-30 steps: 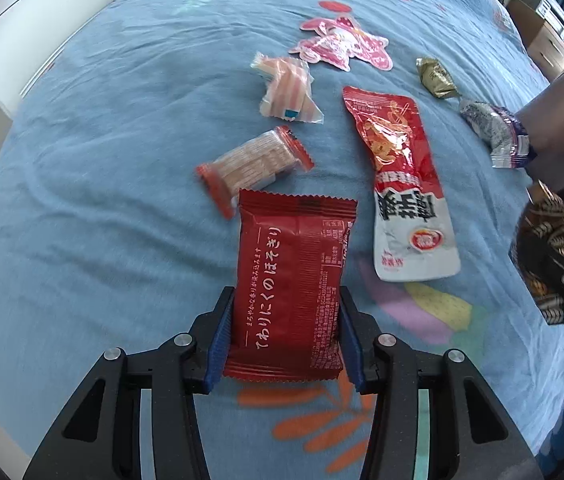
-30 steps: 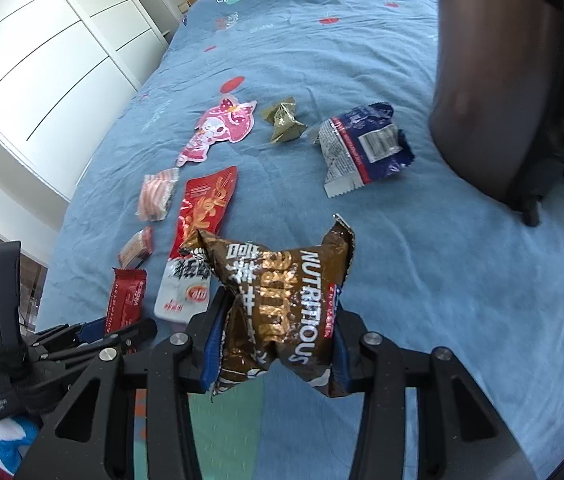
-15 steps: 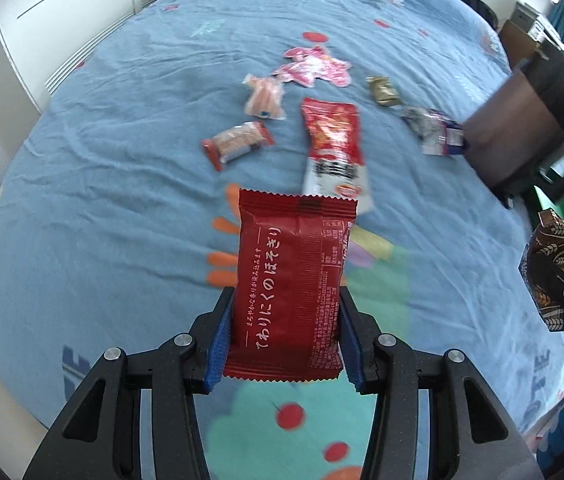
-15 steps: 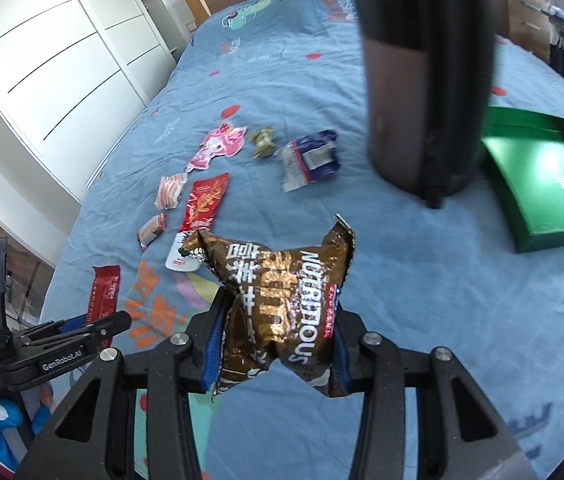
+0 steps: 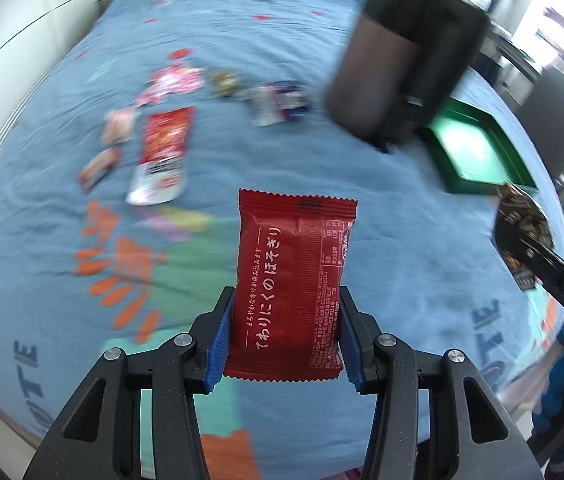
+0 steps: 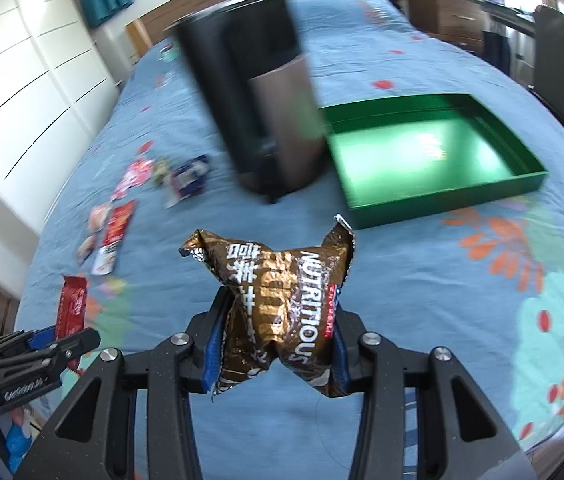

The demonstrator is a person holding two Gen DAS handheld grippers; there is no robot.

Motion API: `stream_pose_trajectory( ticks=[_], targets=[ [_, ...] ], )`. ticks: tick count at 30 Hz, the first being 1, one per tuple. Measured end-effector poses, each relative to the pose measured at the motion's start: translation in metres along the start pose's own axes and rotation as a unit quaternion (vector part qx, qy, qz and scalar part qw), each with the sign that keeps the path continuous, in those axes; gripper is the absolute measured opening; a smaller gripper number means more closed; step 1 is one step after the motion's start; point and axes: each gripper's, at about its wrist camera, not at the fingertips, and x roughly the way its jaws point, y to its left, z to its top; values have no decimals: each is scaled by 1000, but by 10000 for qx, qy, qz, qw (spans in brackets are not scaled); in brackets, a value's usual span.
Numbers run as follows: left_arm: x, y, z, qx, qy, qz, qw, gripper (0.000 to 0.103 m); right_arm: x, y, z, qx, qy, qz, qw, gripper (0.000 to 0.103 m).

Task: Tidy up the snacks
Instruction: 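Carry the red packet and brown bag with both tools over the green tray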

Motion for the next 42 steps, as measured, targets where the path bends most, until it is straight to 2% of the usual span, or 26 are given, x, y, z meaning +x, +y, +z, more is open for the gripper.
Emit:
stream_pose_trajectory(
  ticks=[5,12,16,20,24,30,42],
  targets=[
    [4,-68,19,570,-72,-264,9980,42,-12,-62,19,278,-160,-305,9990,103],
    [16,-158,65,1247,-169,-689,9897,42,-7,-131,66,573,-364,-667,9955,103],
    [30,-201,92,1604,-308,-730,9839,42,7,-162,95,662,-445,-829,9934,103],
    [56,-229,121,1704,-384,-707,9821,42,28,-187,121,681,-495,-952,9919,103],
    [91,-245,147,1646,-314,-639,9838,42,52,-205,141,646,-509,-1039,9912,103],
    [139,-248,167,1473,-80,-568,9874,43,84,-225,152,577,-379,-1168,9908,103],
    [180,-253,167,1363,206,-500,9892,43,115,-247,143,561,-155,-1385,9887,103]
  ],
)
